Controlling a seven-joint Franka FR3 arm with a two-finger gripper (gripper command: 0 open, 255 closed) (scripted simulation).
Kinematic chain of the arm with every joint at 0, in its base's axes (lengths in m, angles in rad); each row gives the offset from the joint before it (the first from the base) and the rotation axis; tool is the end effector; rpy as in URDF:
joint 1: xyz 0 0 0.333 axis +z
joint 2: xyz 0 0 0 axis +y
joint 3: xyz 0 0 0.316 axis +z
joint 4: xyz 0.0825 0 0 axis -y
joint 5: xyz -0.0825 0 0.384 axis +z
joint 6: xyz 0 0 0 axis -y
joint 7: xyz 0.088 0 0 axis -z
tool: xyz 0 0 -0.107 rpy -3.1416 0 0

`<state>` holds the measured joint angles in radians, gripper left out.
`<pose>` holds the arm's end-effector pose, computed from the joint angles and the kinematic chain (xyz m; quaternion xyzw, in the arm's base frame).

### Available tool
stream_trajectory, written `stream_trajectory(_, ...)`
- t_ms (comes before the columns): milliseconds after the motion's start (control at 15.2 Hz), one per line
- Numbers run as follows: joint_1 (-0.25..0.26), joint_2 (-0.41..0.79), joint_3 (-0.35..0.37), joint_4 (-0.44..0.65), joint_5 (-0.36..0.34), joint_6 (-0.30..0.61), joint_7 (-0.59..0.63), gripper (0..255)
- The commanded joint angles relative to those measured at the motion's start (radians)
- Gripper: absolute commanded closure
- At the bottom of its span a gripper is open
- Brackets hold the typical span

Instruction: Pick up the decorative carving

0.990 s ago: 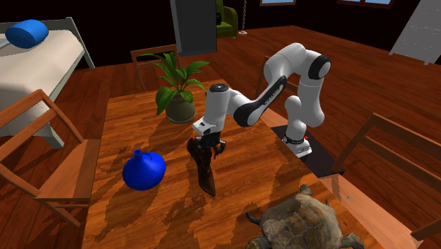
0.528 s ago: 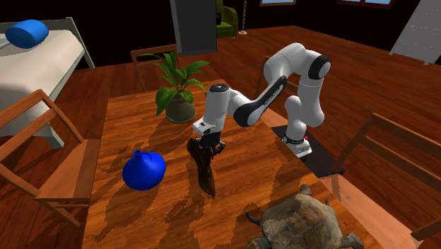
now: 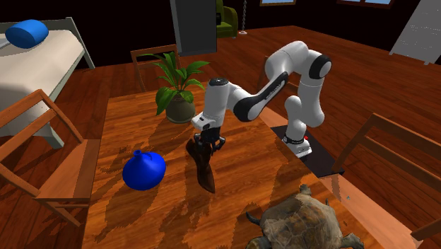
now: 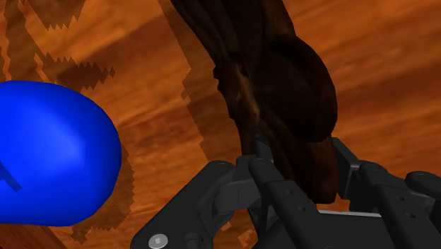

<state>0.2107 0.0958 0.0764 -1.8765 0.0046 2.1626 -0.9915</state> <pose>0.5802 0.1702 0.4773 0.7998 0.5926 0.0912 0.0275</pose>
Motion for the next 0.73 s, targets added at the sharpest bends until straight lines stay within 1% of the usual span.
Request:
stream_trajectory(0,0.0,-0.01,0.0,0.015,0.001,-0.023,0.0,255)
stream_trajectory(528,0.0,-0.025,0.0,0.104,0.002,-0.127,0.0,255)
stream_trajectory(660,0.0,-0.025,0.0,0.106,0.002,-0.129,0.001,255)
